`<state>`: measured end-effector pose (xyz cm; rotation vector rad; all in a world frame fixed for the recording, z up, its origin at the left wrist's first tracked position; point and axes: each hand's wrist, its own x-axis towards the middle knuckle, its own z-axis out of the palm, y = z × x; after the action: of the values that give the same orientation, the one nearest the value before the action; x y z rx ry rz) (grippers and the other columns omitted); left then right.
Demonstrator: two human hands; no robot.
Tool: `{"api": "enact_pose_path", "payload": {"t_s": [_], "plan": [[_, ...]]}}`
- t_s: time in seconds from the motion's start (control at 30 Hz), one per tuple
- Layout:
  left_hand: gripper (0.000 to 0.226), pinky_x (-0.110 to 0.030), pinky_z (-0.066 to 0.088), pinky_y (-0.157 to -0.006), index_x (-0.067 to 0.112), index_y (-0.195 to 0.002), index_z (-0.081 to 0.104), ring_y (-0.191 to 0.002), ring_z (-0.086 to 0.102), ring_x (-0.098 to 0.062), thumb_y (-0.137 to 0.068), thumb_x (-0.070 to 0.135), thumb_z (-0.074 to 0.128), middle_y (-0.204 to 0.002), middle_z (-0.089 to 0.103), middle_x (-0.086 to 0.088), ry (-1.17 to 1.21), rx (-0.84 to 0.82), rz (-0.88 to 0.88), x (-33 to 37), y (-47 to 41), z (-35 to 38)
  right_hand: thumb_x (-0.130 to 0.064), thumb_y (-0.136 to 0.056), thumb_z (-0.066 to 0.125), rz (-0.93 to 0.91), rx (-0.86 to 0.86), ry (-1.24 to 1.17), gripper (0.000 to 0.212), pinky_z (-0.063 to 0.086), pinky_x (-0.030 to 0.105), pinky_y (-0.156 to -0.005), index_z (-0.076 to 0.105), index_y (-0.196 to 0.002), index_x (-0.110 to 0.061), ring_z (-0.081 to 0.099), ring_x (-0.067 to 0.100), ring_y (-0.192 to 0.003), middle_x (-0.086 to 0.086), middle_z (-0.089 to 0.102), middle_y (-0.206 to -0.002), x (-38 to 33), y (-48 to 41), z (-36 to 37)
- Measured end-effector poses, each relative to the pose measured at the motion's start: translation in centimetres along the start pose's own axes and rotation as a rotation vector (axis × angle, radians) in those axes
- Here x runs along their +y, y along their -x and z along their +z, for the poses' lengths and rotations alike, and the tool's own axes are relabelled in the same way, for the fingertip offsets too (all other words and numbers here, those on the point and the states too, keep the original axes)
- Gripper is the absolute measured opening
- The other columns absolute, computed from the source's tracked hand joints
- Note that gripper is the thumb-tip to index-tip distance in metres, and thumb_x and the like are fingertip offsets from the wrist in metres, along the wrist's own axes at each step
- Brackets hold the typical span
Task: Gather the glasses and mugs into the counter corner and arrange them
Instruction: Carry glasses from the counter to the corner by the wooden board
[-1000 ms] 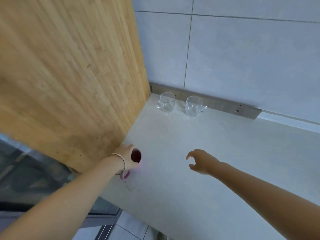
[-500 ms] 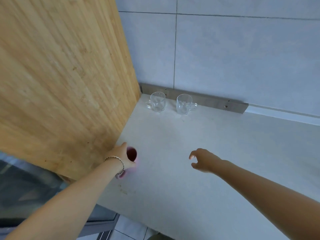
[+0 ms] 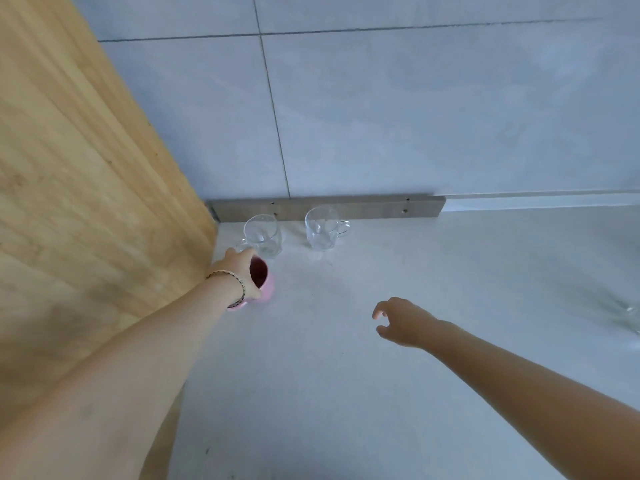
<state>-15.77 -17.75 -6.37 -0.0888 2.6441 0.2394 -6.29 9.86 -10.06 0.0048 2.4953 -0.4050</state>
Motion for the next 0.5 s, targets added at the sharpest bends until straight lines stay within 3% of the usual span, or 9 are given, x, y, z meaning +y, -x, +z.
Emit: {"api": "enact_pose_path", "payload": {"t_s": [0.07,0.2,0.3,0.4,0.5], "plan": [[0.07,-0.031,0.054,-0.074,0.024,-0.118,0.045,-0.098,0.059,-0.031,-0.054,0.018,0.072,-0.128,0.042,-0.007,-0.068,-0.024,0.057,0.1,-1.5,-0.3,-0.024,-0.093,0.048,0.032,-0.016,-0.013,0.035,0.041,0.033,-0.103,0.053,-0.128,-0.02,0.048,0.02,-0.125,0.003,0.05,-0.134,0.3,-0.2,0.3],[0.075,-0.03,0.049,-0.069,0.028,-0.126,0.041,-0.107,0.056,-0.033,-0.059,0.014,0.071,-0.133,0.036,-0.007,-0.101,-0.068,0.077,0.2,-3.3,-0.6,-0.024,-0.094,0.047,0.077,-0.034,-0.028,0.036,0.041,0.033,-0.103,0.052,-0.129,-0.02,0.048,0.02,-0.125,0.003,0.049,-0.135,0.6,-0.5,0.7],[0.084,-0.037,0.051,-0.088,0.03,-0.138,0.03,-0.117,0.049,-0.036,-0.066,0.018,0.071,-0.139,0.028,-0.009,-0.143,-0.112,0.054,0.4,-3.3,-0.2,-0.024,-0.094,0.047,0.083,-0.038,-0.034,0.036,0.041,0.034,-0.104,0.051,-0.129,-0.019,0.047,0.021,-0.126,0.004,0.049,-0.136,0.5,-0.5,0.7],[0.075,-0.039,0.04,-0.104,0.026,-0.141,0.027,-0.127,0.038,-0.035,-0.076,0.031,0.066,-0.142,0.028,-0.011,-0.254,0.001,0.098,1.4,-1.7,0.7,-0.025,-0.094,0.047,0.074,-0.034,-0.04,0.036,0.04,0.034,-0.105,0.051,-0.13,-0.019,0.046,0.021,-0.127,0.004,0.048,-0.138,0.5,-0.3,0.6],[0.059,-0.039,0.039,-0.102,0.018,-0.139,0.033,-0.128,0.039,-0.033,-0.086,0.029,0.056,-0.141,0.034,-0.011,-0.375,0.099,0.29,4.3,0.7,2.2,-0.025,-0.095,0.047,0.074,-0.029,-0.053,0.036,0.04,0.035,-0.106,0.051,-0.13,-0.019,0.046,0.021,-0.128,0.004,0.048,-0.138,1.2,0.3,0.4]]}}
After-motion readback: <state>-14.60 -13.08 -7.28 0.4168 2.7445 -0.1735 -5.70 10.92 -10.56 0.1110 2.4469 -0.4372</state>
